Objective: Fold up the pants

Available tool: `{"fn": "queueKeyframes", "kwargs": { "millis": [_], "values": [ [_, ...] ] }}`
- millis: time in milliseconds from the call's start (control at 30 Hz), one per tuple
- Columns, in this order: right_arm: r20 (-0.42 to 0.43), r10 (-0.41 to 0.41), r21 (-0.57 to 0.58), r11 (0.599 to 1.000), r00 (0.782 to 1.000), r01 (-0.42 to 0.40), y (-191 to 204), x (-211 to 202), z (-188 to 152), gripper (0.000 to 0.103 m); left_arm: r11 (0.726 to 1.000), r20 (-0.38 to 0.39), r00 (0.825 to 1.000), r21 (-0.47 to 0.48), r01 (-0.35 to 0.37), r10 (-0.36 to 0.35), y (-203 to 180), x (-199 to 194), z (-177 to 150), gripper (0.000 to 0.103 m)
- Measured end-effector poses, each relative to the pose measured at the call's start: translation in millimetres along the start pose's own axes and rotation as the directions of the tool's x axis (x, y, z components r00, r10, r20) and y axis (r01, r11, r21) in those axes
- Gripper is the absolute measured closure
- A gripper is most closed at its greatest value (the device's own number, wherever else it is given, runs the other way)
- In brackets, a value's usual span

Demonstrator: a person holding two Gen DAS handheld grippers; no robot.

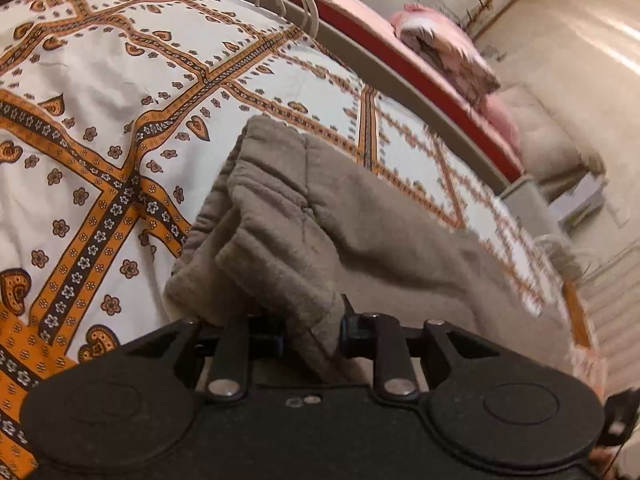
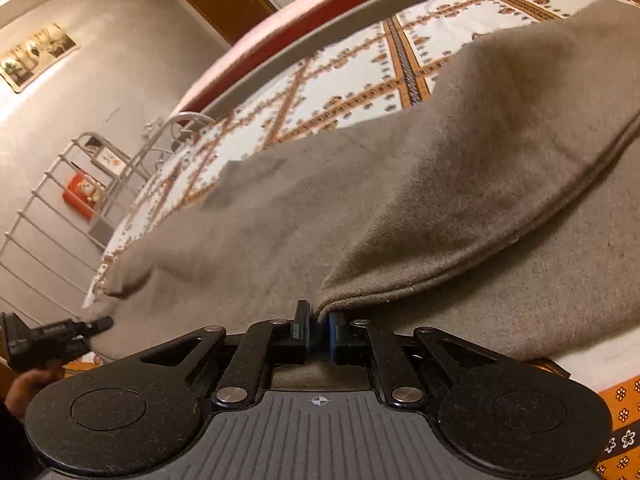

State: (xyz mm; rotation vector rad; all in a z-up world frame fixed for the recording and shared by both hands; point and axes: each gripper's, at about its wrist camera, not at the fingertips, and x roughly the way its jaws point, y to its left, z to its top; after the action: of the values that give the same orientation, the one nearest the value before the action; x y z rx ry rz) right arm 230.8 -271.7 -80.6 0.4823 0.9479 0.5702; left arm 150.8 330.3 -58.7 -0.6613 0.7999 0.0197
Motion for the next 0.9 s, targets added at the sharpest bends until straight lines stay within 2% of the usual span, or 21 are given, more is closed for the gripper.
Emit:
{"fn": "queueKeyframes", "kwargs": {
  "millis": [100,167,200,267,333,367,400,433,467,500,600,700,733,767,800,833,900],
  "values": [
    [0.004,-0.001,0.017,1.0,1.0,0.001,-1,0,2,0.096,1.0,0.012,1.0,-0.021,-0.004,0.004,2,2,3,0.086],
    [0.012,0.0,0.0,1.0,1.0,0.0,11,4,10,0.096,1.0,0.041,0.999,0.016,-0.017,0.016,-1,3,8,0.088],
    [0.031,0.009,-0.013,1.0,0.999,-0.009,19,3,14,0.096,0.999,0.081,0.997,0.051,-0.013,0.008,-7,-3,11,0.088],
    [0.103,0.062,-0.022,0.998,0.993,-0.06,29,-12,17,0.096,0.995,0.207,0.977,0.094,0.029,-0.048,-18,-22,15,0.088],
    [0.165,0.095,-0.057,0.995,0.982,-0.087,37,-25,18,0.096,0.994,0.282,0.957,0.096,0.044,-0.07,-21,-33,16,0.088],
    [0.177,0.104,-0.075,0.993,0.979,-0.092,40,-28,17,0.096,0.995,0.268,0.962,0.096,0.025,-0.05,-21,-31,16,0.088],
    [0.166,0.101,-0.082,0.993,0.981,-0.088,40,-25,15,0.096,0.995,0.217,0.976,0.094,-0.016,-0.005,-19,-23,15,0.088],
    [0.126,0.075,-0.081,0.995,0.989,-0.066,37,-17,13,0.096,0.993,0.131,0.99,0.094,-0.069,0.056,-15,-10,12,0.088],
    [0.057,0.023,-0.08,0.997,0.998,-0.019,33,-3,9,0.096,0.987,0.037,0.992,0.105,-0.124,0.121,-11,3,7,0.088],
    [-0.014,-0.027,-0.072,0.997,1.0,0.026,29,11,4,0.096,0.981,0.016,0.991,0.135,-0.136,0.135,-10,8,3,0.087],
    [0.002,0.012,-0.01,1.0,1.0,-0.012,18,12,0,0.096,0.987,0.044,0.993,0.107,-0.117,0.113,-10,-4,5,0.083],
    [-0.012,-0.008,-0.058,0.998,1.0,0.007,24,8,2,0.092,0.988,0.046,0.993,0.103,-0.116,0.111,-9,-13,2,0.079],
    [-0.016,-0.017,-0.072,0.997,1.0,0.016,26,4,2,0.088,0.989,0.061,0.991,0.086,-0.12,0.115,-7,-20,2,0.074],
    [-0.002,-0.028,-0.097,0.995,1.0,0.027,29,-3,1,0.087,0.989,0.082,0.988,0.063,-0.136,0.13,-4,-26,1,0.068],
    [0.012,-0.04,-0.127,0.991,0.999,0.041,32,-8,2,0.087,0.987,0.101,0.983,0.037,-0.157,0.153,-1,-35,0,0.063],
    [0.026,-0.051,-0.158,0.986,0.998,0.054,38,-15,2,0.087,0.981,0.122,0.975,0.021,-0.191,0.188,2,-40,0,0.05],
    [0.073,-0.049,-0.209,0.976,0.996,0.063,46,-26,4,0.087,0.954,0.193,0.938,0.023,-0.298,0.288,-4,-53,1,0.052]
  ]
}}
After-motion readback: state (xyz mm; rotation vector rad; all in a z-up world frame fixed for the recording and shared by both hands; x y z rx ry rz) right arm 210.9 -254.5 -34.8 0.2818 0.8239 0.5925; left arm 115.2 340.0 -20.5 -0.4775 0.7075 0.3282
